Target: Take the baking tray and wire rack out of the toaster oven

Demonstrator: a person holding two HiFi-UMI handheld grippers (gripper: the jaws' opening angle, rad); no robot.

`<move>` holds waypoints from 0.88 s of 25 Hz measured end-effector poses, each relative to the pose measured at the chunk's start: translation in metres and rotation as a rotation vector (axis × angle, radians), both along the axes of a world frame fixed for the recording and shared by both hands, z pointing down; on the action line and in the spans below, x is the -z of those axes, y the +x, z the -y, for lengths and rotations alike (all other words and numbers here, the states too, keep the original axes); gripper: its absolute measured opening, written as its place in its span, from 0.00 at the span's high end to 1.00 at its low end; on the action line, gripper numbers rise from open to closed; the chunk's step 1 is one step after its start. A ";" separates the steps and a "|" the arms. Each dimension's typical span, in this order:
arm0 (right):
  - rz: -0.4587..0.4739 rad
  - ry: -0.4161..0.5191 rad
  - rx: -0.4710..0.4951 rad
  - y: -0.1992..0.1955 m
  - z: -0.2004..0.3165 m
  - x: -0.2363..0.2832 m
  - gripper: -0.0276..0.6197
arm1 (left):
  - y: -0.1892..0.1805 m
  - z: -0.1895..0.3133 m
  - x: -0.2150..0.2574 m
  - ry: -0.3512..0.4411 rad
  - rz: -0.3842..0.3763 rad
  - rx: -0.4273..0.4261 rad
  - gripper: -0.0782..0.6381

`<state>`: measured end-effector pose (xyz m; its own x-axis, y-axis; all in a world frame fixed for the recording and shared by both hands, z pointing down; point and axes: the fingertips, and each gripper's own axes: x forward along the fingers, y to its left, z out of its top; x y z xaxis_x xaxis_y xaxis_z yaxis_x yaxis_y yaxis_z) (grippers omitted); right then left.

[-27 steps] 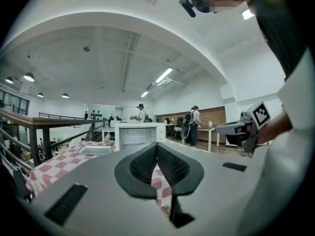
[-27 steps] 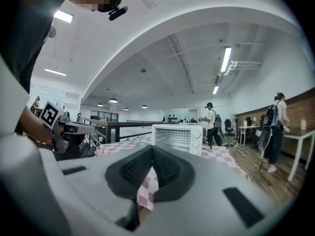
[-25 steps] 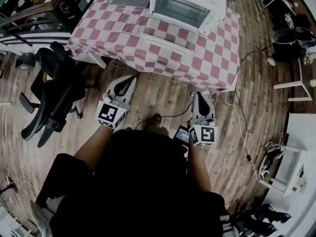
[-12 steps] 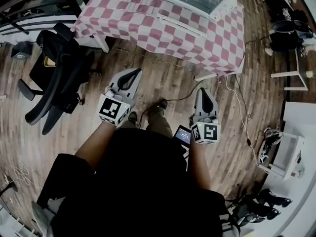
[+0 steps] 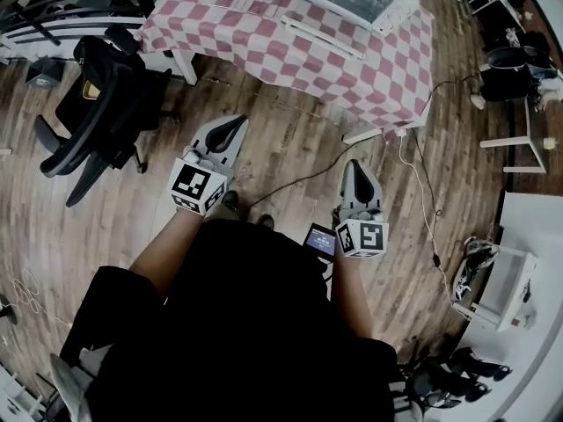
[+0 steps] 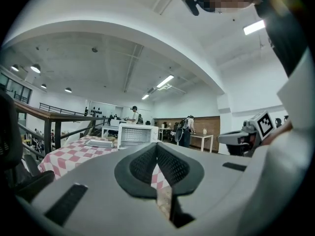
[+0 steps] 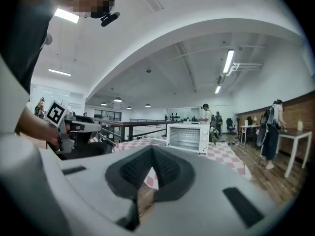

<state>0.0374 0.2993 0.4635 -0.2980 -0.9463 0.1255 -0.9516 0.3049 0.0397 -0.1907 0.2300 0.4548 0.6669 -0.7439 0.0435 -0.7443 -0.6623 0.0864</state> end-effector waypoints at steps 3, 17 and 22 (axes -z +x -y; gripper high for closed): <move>-0.008 0.022 0.026 0.015 -0.014 0.008 0.95 | 0.018 -0.018 -0.001 0.005 -0.024 -0.006 0.90; 0.048 0.008 -0.010 0.088 -0.073 -0.011 0.95 | 0.068 -0.075 -0.020 -0.046 -0.025 0.058 0.90; 0.053 0.012 -0.019 0.101 -0.084 -0.012 0.95 | 0.078 -0.083 -0.017 -0.046 -0.019 0.049 0.90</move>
